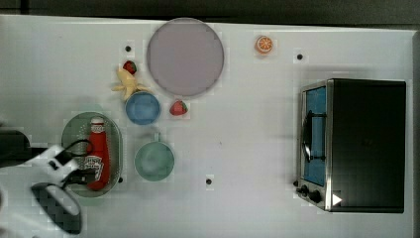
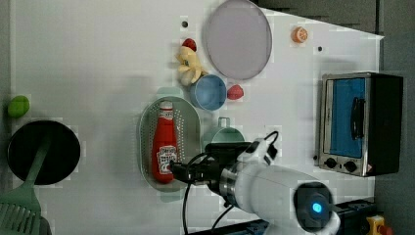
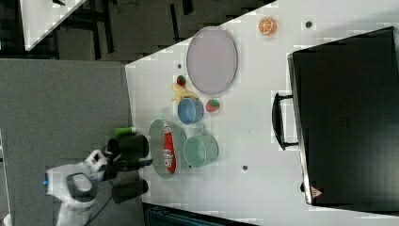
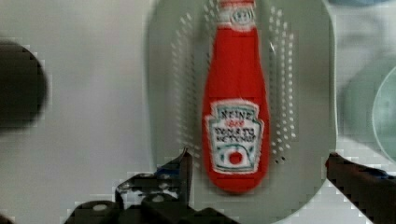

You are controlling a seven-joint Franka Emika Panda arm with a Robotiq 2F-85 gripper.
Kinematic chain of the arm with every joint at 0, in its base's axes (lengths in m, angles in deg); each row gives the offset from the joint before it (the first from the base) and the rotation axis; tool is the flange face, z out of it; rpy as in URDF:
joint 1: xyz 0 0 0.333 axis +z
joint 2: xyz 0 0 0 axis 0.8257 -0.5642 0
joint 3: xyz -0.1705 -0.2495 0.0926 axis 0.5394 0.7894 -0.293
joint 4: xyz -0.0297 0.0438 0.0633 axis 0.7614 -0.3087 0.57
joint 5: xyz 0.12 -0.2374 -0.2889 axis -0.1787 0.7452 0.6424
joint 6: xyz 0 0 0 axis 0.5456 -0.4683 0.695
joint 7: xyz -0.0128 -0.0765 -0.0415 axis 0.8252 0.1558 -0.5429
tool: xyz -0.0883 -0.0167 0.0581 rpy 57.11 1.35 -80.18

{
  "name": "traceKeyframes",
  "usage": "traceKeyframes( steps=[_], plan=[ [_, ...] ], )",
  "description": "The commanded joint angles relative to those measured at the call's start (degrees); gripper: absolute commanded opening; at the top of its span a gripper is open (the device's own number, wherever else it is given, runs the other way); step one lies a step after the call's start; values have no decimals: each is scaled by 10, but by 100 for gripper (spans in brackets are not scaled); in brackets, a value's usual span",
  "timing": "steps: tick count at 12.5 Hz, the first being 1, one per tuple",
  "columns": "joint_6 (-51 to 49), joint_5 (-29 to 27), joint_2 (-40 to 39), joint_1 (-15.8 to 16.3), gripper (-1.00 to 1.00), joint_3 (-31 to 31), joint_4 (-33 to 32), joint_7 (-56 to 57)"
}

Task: Pick ketchup from strainer and place it on the table

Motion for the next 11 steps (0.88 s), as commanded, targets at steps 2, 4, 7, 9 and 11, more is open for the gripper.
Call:
traceKeyframes(
  steps=[2, 4, 7, 9, 11],
  plan=[
    [69, 49, -68, -5, 100, 5, -9, -29],
    [89, 84, -108, -5, 100, 13, -6, -30],
    [121, 130, -162, -3, 100, 27, -1, -52],
    [132, 163, -196, 3, 100, 38, 6, -82],
    [133, 196, -228, 13, 100, 50, 25, -111]
  ],
)
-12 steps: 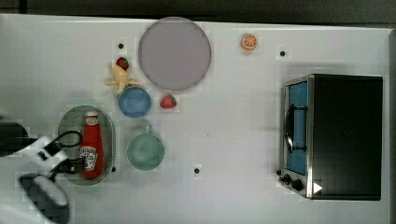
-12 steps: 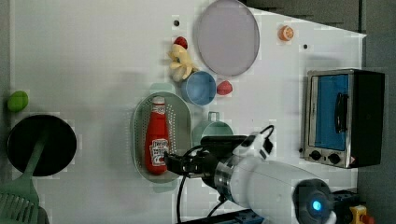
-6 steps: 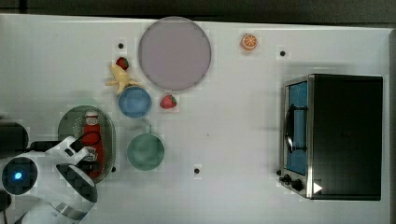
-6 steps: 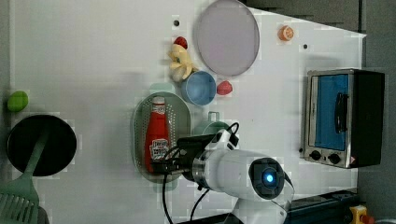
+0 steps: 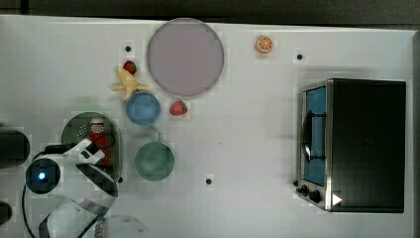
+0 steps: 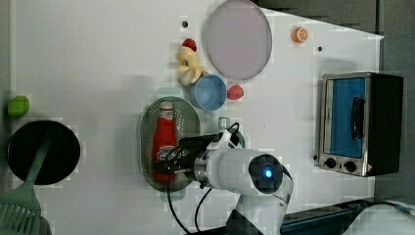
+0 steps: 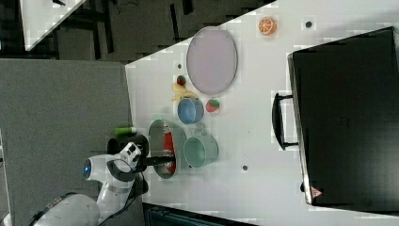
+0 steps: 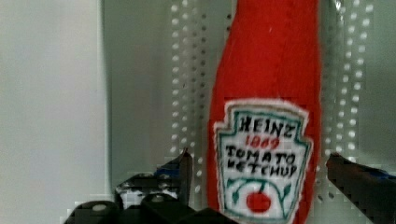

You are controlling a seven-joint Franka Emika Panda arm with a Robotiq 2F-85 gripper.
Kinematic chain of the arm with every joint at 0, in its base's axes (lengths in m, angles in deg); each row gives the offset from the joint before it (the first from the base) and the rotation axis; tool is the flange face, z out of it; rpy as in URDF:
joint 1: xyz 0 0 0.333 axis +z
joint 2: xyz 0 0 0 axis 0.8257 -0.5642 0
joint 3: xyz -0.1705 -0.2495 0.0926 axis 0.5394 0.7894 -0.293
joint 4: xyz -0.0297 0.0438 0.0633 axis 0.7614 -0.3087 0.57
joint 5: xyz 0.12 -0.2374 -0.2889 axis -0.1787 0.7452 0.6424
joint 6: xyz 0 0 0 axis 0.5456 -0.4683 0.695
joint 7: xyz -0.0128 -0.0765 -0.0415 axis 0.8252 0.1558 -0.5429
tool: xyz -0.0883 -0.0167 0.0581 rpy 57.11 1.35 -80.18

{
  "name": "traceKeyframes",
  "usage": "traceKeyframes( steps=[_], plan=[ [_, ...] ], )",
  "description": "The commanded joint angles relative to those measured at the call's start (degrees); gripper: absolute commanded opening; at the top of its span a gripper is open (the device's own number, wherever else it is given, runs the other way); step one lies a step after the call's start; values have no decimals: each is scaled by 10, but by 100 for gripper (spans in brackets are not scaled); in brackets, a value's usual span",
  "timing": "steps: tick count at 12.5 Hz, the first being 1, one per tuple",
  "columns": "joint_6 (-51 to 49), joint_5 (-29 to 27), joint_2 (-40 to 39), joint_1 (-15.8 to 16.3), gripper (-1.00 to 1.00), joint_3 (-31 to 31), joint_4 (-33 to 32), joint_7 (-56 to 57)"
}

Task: Pick ketchup from strainer and place it on the table

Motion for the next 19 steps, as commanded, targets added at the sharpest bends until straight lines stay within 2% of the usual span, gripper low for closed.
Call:
traceKeyframes(
  steps=[1, 4, 5, 8, 10, 13, 15, 19],
  plan=[
    [4, 28, -36, 16, 100, 11, 33, -77],
    [3, 42, -68, 32, 100, 32, 55, -93],
    [2, 44, -70, 35, 91, 35, 55, -94],
    [4, 45, -64, 35, 21, 31, 56, -96],
    [-6, 46, -50, 33, 19, 24, 57, -96],
    [-32, 33, 13, 24, 19, 8, 57, -96],
    [-85, -18, 69, 12, 19, -20, 58, -96],
    [-173, -177, 157, -4, 19, -40, 95, -94]
  ],
)
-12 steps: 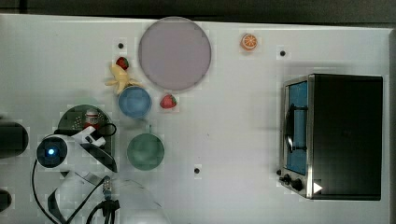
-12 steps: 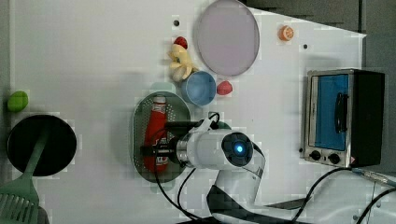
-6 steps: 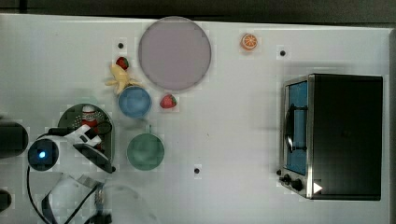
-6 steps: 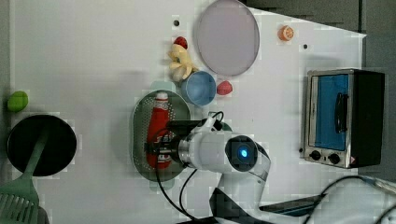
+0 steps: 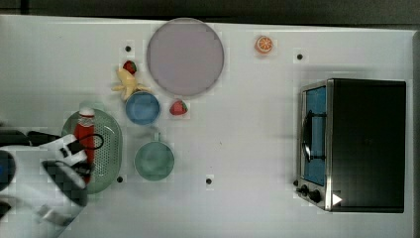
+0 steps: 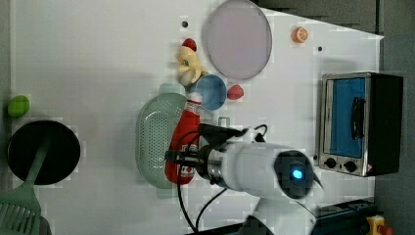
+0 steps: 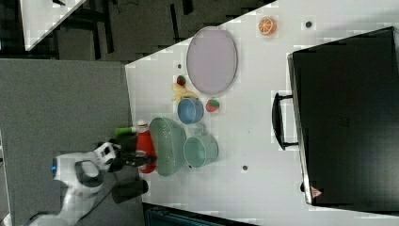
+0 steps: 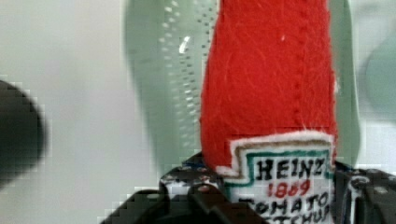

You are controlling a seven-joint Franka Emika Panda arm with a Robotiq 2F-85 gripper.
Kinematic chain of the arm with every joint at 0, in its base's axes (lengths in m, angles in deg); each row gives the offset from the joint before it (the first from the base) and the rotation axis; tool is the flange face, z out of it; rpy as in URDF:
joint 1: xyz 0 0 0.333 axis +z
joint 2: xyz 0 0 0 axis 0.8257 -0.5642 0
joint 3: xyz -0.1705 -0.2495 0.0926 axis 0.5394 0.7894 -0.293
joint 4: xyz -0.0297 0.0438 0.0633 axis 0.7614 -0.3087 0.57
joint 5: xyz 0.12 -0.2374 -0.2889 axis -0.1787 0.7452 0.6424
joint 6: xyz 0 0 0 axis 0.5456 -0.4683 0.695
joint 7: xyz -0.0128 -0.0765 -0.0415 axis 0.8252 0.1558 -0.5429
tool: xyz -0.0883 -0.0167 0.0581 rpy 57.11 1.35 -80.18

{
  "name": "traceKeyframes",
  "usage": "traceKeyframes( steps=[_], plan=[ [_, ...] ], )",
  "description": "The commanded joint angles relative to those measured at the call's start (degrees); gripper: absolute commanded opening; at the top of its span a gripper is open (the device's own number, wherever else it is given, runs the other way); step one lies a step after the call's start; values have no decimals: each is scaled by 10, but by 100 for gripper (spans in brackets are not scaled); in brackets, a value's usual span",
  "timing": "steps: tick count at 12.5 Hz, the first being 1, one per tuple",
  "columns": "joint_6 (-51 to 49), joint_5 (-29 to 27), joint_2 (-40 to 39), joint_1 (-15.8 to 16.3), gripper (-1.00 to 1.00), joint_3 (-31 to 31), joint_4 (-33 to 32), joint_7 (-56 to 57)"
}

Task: Pick ketchup from strainer and place it on the table

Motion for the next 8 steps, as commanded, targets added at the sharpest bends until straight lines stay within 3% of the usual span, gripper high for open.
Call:
traceKeyframes(
  steps=[1, 8],
  plan=[
    [-46, -41, 42, -20, 19, -12, 51, -24],
    [-247, -45, 59, -71, 19, 65, 190, 103]
  ],
)
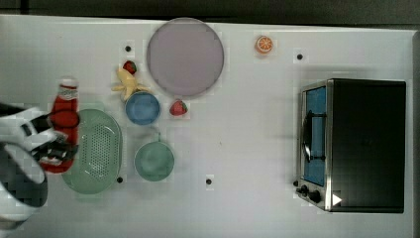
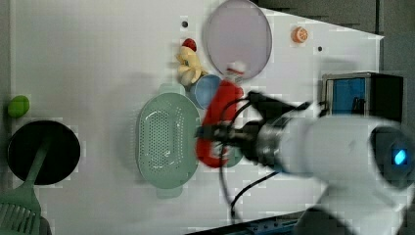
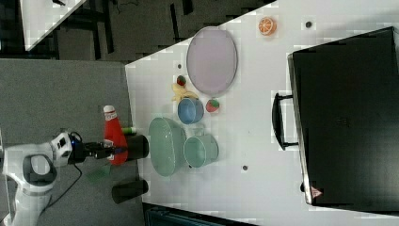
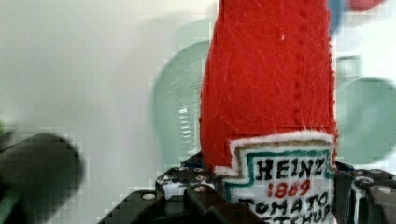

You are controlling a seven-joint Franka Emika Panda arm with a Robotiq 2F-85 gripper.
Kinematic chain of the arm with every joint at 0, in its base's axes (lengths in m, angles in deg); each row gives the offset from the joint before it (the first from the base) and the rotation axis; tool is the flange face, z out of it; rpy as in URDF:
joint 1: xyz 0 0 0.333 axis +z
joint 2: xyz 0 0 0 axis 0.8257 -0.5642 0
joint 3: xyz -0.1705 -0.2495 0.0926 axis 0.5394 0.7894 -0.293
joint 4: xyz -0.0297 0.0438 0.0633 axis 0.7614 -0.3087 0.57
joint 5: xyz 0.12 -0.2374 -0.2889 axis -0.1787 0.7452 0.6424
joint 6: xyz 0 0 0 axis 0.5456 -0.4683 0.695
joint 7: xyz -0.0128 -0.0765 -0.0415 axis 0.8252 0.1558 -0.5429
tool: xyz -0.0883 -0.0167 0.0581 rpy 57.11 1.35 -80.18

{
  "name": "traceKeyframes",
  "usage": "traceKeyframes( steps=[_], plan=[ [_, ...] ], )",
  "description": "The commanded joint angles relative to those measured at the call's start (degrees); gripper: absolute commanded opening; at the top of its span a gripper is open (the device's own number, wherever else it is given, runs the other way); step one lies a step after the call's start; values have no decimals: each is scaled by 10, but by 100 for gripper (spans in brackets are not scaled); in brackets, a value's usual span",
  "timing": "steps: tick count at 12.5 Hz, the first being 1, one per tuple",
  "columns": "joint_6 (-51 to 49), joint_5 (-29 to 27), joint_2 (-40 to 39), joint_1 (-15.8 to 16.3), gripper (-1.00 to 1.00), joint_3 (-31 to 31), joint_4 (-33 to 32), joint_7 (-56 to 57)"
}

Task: Pick ketchup from strainer and place it on the table

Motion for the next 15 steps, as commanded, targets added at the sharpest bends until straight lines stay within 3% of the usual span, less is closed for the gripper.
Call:
traceKeyframes(
  steps=[1, 5, 10, 15],
  plan=[
    [-42, -17, -4, -63, 19, 63, 35, 86],
    [-42, -13, 6, -90, 19, 152, 35, 176],
    [-37, -13, 6, -99, 19, 264, 19, 320],
    [106, -13, 5, -101, 19, 316, -96, 340]
  ],
)
